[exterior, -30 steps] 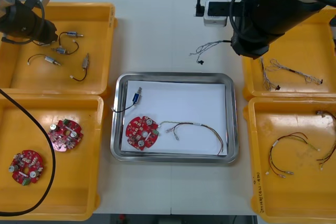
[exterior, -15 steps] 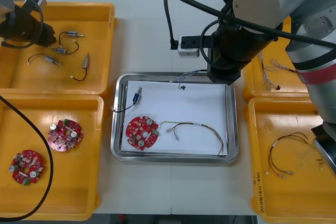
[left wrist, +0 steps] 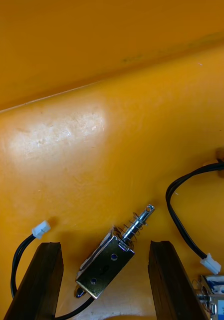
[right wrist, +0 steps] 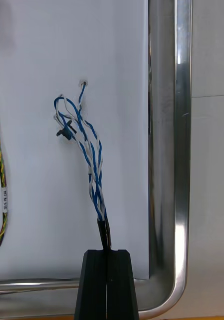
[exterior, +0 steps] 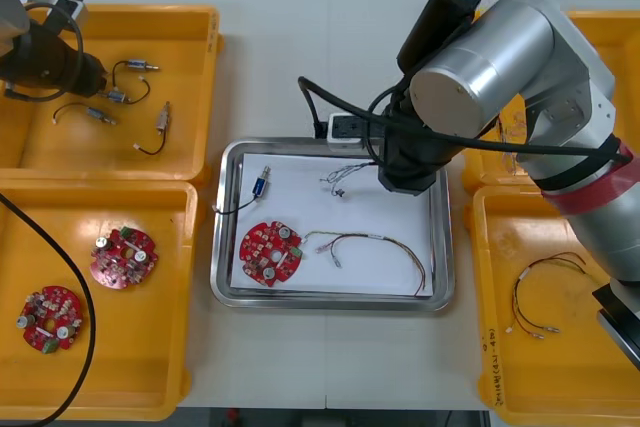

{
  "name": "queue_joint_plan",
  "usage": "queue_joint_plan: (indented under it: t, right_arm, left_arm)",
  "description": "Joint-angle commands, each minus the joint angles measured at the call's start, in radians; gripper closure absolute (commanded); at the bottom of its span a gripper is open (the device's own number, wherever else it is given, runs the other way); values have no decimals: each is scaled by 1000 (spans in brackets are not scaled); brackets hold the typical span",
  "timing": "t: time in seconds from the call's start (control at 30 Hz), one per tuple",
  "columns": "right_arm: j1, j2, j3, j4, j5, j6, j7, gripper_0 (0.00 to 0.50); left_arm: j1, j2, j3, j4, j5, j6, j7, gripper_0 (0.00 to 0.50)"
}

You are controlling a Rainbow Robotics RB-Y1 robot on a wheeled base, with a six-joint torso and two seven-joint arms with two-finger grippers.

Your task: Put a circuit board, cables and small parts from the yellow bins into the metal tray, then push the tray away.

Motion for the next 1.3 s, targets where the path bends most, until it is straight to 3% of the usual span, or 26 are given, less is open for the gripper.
queue_joint_plan:
  t: [0.03,0.2,0.33,0.4,0.47,0.5,0.63,0.7,0.73,0.77,0.8,0.83,1.0,1.3]
  right_arm:
    - [35,12,63,-11,62,-44,-13,500]
    - [49,0,115,1,111,-86,-20,500]
    - [50,-6,121,54,85,-130,-13,500]
    - [50,-6,121,72,74,-150,-11,500]
    - [50,-6,126,86,76,-161,-9,500]
    - [50,-6,126,95,79,-164,-8,500]
    - [50,-9,126,109,80,-163,-2,499]
    - [50,-12,126,107,77,-163,0,366]
    - [49,-12,126,107,77,-163,0,265]
    - [50,-12,126,107,77,-163,-3,85]
    - [49,-12,126,107,77,-163,-5,26]
    - [49,-12,126,107,77,-161,-6,0]
    - [42,-12,126,98,65,-138,-13,0]
    - [39,-19,124,24,76,-86,-23,0]
  left_arm:
    - [11,53,-30,-11,14,-12,-147,0]
    - [11,53,-37,-4,26,-19,-149,0]
    - [11,53,-43,21,52,-41,-156,27]
    - [11,53,-47,28,61,-54,-166,129]
    - [11,53,-47,28,61,-54,-170,334]
    - [11,53,-47,28,64,-54,-170,497]
    - [11,53,-49,28,64,-54,-173,500]
    - [12,53,-47,28,64,-54,-173,500]
    - [12,55,-47,28,64,-56,-175,500]
    - [11,56,-49,28,64,-54,-175,500]
    - [11,56,-47,28,64,-54,-175,500]
    - [11,60,-49,27,64,-53,-175,500]
    - [11,78,-49,25,106,-28,-167,500]
    - [11,109,-49,-59,96,93,-118,500]
